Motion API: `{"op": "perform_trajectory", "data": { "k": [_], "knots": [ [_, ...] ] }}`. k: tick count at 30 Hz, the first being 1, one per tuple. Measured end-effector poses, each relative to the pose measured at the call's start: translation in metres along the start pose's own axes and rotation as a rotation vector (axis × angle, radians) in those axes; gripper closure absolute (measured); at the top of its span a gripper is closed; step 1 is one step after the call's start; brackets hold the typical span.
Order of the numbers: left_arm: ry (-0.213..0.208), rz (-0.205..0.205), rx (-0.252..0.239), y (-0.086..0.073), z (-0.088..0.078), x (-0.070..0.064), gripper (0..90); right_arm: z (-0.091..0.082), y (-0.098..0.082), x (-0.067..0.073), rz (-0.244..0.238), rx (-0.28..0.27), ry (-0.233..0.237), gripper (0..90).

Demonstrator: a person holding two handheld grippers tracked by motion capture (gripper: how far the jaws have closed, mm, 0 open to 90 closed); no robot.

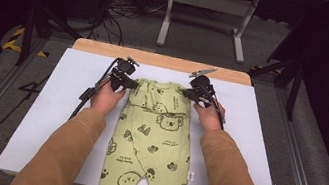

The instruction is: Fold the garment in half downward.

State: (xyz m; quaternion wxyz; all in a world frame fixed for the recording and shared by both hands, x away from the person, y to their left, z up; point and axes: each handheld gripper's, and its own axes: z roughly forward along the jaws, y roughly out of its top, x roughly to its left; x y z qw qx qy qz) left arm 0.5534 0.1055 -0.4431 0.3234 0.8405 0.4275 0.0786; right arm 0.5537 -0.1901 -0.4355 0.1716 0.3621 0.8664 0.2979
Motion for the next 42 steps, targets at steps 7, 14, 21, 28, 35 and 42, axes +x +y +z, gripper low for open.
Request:
{"op": "perform_trajectory", "data": {
  "k": [7,14,21,28,35,42],
  "knots": [
    [-0.005,0.008,-0.039,0.004,-0.009,-0.003,85.2,-0.018,0.005,0.005,-0.031,-0.051,0.002,84.7],
    [0.000,0.025,-0.087,0.007,-0.021,-0.002,85.4,-0.032,0.009,0.007,-0.039,-0.101,-0.015,84.9],
    [-0.013,0.046,-0.140,0.011,-0.033,-0.005,85.4,-0.044,0.014,0.009,-0.046,-0.135,-0.023,85.0],
    [0.002,0.063,-0.173,0.019,-0.041,-0.007,85.5,-0.052,0.019,0.005,-0.039,-0.173,-0.048,85.3],
    [0.014,0.064,-0.196,0.024,-0.047,-0.003,85.5,-0.055,0.028,0.003,-0.028,-0.200,-0.067,85.4],
    [0.042,0.058,-0.224,0.028,-0.052,0.003,85.4,-0.058,0.039,0.002,-0.034,-0.223,-0.080,85.3]
  ]
}}
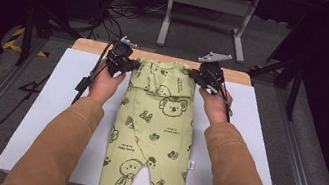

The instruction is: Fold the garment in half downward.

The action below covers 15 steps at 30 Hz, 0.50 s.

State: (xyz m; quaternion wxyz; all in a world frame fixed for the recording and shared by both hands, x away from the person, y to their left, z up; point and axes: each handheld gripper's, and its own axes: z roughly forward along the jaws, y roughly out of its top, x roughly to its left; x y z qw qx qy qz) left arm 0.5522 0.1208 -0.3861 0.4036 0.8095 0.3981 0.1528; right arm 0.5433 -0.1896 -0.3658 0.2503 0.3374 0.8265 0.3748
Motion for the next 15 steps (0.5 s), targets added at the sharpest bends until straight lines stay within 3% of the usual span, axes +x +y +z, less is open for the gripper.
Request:
{"op": "perform_trajectory", "data": {
  "k": [8,15],
  "knots": [
    [0.021,0.005,-0.037,0.008,-0.006,0.004,85.3,-0.002,0.009,0.000,-0.010,-0.023,-0.025,85.3],
    [0.013,0.011,-0.059,0.011,-0.009,0.002,85.3,-0.007,0.012,-0.003,-0.006,-0.037,-0.042,85.3]
  ]
}}
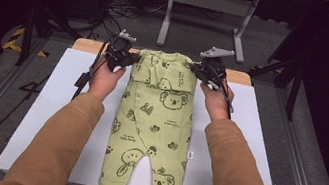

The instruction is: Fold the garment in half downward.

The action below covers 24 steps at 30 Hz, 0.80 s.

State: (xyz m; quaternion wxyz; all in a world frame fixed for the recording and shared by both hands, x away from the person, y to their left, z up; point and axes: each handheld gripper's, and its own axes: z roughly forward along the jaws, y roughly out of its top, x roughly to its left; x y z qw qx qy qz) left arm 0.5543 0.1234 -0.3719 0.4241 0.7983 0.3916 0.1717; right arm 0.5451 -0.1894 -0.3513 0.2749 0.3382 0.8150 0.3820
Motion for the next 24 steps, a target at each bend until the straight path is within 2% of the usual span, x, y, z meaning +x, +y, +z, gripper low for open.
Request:
{"op": "perform_trajectory", "data": {
  "k": [13,19,22,24],
  "knots": [
    [-0.046,0.023,0.020,-0.010,-0.006,-0.002,85.3,-0.005,-0.007,0.004,0.015,0.020,0.036,85.1],
    [-0.077,0.035,0.015,-0.017,-0.011,-0.003,85.3,-0.009,-0.017,0.008,0.033,0.014,0.057,85.1],
    [-0.093,0.023,0.016,-0.021,-0.009,-0.004,85.3,-0.010,-0.023,0.009,0.046,0.020,0.072,85.1],
    [-0.102,0.025,0.032,-0.026,-0.008,-0.004,85.3,-0.010,-0.027,0.010,0.050,0.017,0.080,85.1]
  ]
}}
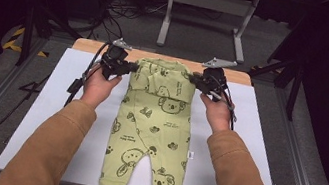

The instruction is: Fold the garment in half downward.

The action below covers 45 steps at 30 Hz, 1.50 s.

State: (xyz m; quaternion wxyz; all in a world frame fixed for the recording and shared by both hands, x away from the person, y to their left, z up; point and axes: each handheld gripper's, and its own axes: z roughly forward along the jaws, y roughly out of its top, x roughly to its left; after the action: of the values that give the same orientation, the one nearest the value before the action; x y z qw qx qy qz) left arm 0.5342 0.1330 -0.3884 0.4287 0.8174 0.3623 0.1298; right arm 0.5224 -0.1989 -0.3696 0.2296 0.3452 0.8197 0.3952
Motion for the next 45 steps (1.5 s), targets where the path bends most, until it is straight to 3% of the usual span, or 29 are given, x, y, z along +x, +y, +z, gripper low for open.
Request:
{"op": "perform_trajectory", "data": {
  "k": [7,11,14,20,21,30,35,45],
  "knots": [
    [-0.030,0.012,0.001,-0.010,-0.004,-0.005,85.4,-0.005,-0.009,0.005,0.015,-0.006,0.028,85.2],
    [-0.066,0.015,0.007,-0.024,-0.008,-0.011,85.3,-0.011,-0.020,0.014,0.030,-0.017,0.078,85.2],
    [-0.099,-0.015,0.012,-0.038,-0.006,-0.015,85.4,-0.015,-0.031,0.022,0.043,-0.016,0.112,85.3],
    [-0.139,-0.019,0.016,-0.059,-0.011,-0.024,85.4,-0.018,-0.049,0.037,0.052,0.021,0.158,85.3],
    [-0.143,-0.017,0.013,-0.063,-0.014,-0.027,85.4,-0.022,-0.055,0.043,0.047,0.004,0.164,85.3],
    [-0.162,0.065,0.006,-0.079,-0.035,-0.053,85.4,-0.045,-0.073,0.061,0.014,-0.013,0.195,85.3],
    [-0.166,0.113,0.025,-0.093,-0.051,-0.071,85.4,-0.061,-0.086,0.076,-0.020,-0.021,0.213,85.3],
    [-0.188,0.183,0.069,-0.119,-0.071,-0.097,85.3,-0.087,-0.114,0.095,-0.025,-0.025,0.266,85.0]
  ]
}}
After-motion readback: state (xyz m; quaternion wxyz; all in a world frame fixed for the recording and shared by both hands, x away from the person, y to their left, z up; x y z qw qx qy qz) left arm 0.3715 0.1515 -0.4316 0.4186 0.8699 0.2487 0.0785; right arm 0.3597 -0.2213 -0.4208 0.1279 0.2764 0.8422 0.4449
